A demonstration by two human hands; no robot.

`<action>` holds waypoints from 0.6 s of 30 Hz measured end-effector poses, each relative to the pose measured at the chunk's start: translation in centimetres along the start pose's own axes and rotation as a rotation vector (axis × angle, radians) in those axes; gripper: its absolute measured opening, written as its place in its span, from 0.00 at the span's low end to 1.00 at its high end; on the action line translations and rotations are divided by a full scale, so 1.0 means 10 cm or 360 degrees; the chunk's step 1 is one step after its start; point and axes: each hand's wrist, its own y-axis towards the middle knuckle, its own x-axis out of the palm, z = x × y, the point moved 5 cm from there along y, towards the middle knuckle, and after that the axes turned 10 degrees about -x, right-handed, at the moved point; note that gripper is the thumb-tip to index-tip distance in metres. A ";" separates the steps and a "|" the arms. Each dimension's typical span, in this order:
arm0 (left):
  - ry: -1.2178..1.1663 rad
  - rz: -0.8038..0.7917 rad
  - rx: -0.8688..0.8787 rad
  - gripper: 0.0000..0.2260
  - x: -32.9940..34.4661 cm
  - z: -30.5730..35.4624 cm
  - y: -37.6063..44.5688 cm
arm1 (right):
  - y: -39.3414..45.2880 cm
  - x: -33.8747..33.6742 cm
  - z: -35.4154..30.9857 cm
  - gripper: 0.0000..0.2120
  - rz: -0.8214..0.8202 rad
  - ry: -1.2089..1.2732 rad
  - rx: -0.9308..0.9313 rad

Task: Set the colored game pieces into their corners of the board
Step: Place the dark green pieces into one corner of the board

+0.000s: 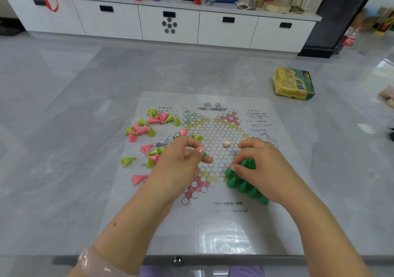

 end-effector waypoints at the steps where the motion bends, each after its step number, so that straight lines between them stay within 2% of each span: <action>1: 0.0011 0.0013 0.0005 0.06 0.00 0.00 0.00 | 0.00 0.00 0.00 0.03 -0.0002 0.0000 0.0001; 9: 0.0046 -0.0002 0.0003 0.05 -0.01 0.00 0.00 | 0.00 0.00 -0.02 0.03 -0.0012 -0.0039 -0.0009; 18: 0.0000 -0.0043 -0.0005 0.09 -0.01 -0.01 0.00 | 0.00 -0.01 -0.02 0.04 -0.0011 -0.0038 -0.0008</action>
